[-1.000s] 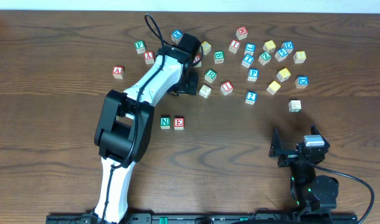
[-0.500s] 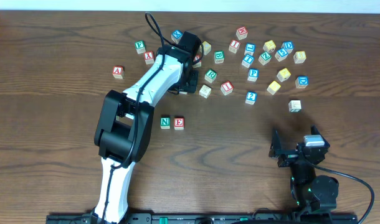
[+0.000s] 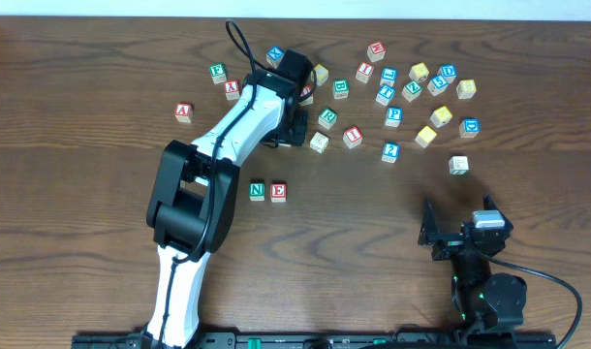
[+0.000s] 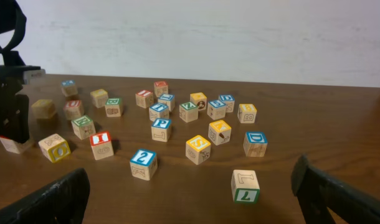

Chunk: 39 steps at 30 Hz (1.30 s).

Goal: Spell out NEURIPS
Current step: 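Lower the left gripper around the red U block and close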

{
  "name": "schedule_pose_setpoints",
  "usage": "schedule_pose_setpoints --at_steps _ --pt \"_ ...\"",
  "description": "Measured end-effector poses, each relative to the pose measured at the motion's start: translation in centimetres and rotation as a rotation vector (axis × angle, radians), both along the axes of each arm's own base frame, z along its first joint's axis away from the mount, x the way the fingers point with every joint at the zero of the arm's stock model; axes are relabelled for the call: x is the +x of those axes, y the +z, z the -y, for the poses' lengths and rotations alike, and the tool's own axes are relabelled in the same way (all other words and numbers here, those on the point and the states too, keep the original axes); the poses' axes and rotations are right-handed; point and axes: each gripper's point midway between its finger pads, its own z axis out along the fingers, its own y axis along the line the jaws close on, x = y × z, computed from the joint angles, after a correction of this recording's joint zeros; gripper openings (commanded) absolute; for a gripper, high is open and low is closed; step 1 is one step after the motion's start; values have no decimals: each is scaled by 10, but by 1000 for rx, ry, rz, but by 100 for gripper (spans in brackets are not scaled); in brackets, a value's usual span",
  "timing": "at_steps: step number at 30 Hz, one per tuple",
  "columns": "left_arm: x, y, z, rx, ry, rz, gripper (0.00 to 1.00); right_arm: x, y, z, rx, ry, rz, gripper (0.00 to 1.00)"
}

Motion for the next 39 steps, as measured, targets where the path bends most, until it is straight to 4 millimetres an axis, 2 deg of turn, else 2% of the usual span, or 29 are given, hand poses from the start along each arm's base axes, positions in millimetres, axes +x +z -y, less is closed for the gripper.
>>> schedule_pose_setpoints --at_steps 20,39 --pt "0 0 0 1 -8 1 38 0 0 0 0 0 0 99" --pt "2 0 1 -2 -7 8 38 0 0 0 0 0 0 99"
